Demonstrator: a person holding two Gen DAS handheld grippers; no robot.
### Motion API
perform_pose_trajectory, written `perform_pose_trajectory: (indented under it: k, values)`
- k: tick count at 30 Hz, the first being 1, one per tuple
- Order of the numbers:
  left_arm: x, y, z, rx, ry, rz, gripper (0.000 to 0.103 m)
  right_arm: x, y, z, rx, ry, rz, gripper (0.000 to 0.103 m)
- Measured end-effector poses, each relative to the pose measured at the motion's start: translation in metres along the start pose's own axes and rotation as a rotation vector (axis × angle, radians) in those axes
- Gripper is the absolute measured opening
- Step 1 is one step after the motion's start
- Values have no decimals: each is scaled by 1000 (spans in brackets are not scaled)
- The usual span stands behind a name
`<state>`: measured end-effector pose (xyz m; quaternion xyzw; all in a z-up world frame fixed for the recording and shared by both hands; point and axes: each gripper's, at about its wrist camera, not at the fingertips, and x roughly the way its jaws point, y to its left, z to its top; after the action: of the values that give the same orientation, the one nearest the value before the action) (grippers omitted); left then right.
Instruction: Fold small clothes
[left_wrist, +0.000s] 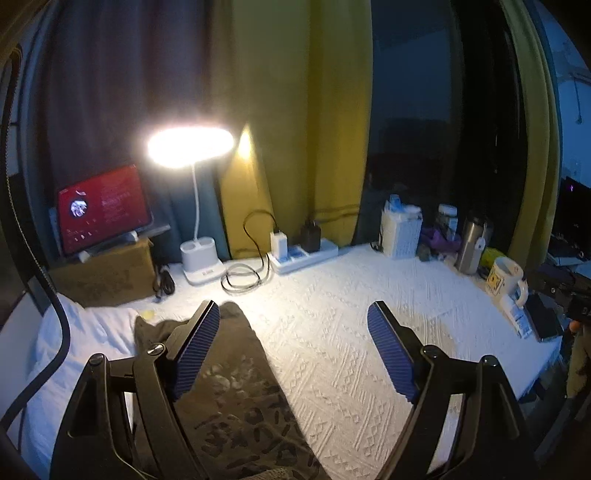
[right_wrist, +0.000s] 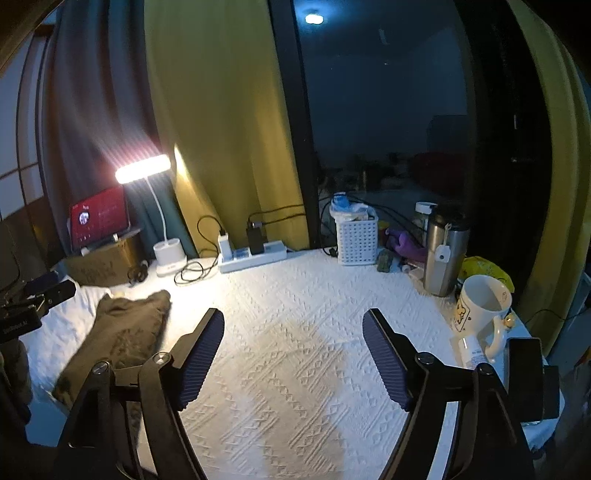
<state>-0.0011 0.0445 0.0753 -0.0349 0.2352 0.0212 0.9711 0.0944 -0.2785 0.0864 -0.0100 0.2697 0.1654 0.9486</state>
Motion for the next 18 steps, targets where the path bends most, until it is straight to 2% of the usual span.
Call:
perform_pose_trajectory:
  k: [4, 8, 15, 18]
  values:
    - [-11, 7, 4, -6, -21, 10, 85, -15, 3, 9, 5, -15, 7, 81]
    - [-31, 17, 10, -36, -74, 16, 94, -30, 13, 18, -29, -40, 4, 81]
    - [-65, 34, 20, -55, -160, 61, 95, -58, 33, 36, -77, -94, -11, 82]
    - [-76, 41, 21, -62, -166, 75, 96, -69, 42, 41, -95, -114, -11, 83]
